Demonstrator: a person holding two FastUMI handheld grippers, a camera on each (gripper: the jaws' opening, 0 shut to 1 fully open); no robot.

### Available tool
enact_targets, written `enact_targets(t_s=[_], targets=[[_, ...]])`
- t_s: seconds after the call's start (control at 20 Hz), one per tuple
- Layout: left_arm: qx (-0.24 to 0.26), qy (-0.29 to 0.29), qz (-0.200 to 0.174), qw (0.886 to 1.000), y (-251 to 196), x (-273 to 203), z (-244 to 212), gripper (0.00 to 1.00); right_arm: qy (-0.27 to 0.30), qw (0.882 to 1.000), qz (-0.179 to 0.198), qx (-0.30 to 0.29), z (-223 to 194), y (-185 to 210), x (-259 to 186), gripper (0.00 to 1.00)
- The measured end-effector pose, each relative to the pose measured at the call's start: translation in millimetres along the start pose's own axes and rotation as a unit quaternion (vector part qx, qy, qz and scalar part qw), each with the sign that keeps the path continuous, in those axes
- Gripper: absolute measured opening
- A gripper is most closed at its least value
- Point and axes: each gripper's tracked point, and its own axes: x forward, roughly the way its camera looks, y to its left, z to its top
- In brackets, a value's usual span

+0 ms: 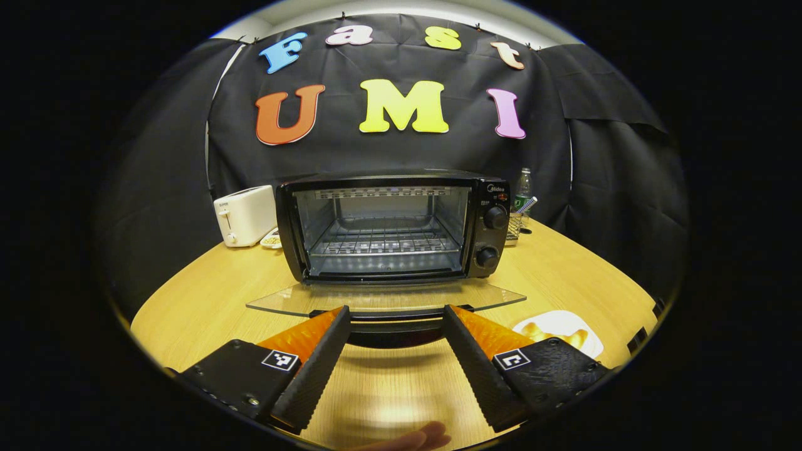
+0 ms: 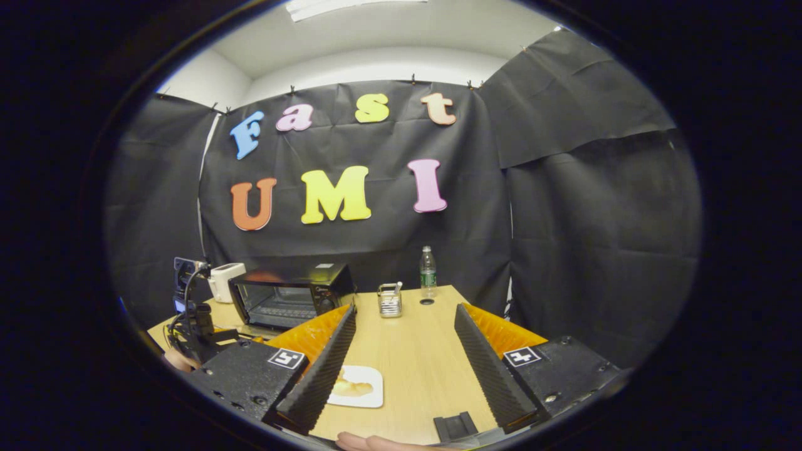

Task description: Open the electric oven with the left hand, put the food in, and close the electric oven.

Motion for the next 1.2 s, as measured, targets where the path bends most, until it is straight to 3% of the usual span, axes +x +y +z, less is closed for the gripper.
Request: enact_targets(t_s=[0.4,0.6,0.75,0.85,1.0,1.2], targets=[[-0.004,0.012,0.012,1.000,0.5,1.8,-27.3,0.98,0.016,1.000,0.000,0.001,-12.7,1.0,7.3,0.96],[-0.034,0.046,0.017,0.998,7.3,6.0,-52.7,0.96,0.022,1.000,0.000,0.001,-16.2,1.3,9.3,1.00],[-0.038,0.028,0.014,0.999,5.9,2.6,-46.2,0.96,0.021,1.000,-0.001,0.001,-15.3,1.6,10.7,1.00],[-0.050,0.037,0.045,0.997,22.7,-3.9,-47.7,0.95,0.023,1.000,-0.001,0.001,-16.3,2.2,13.6,1.00],[-0.057,-0.005,0.070,0.996,38.4,-38.5,-17.1,0.94,0.027,1.000,-0.002,0.011,-20.3,0.1,21.4,1.00],[-0.075,-0.088,0.049,0.992,37.9,-107.6,43.7,0.93,0.047,0.999,-0.003,0.020,-31.2,5.1,36.4,1.00]])
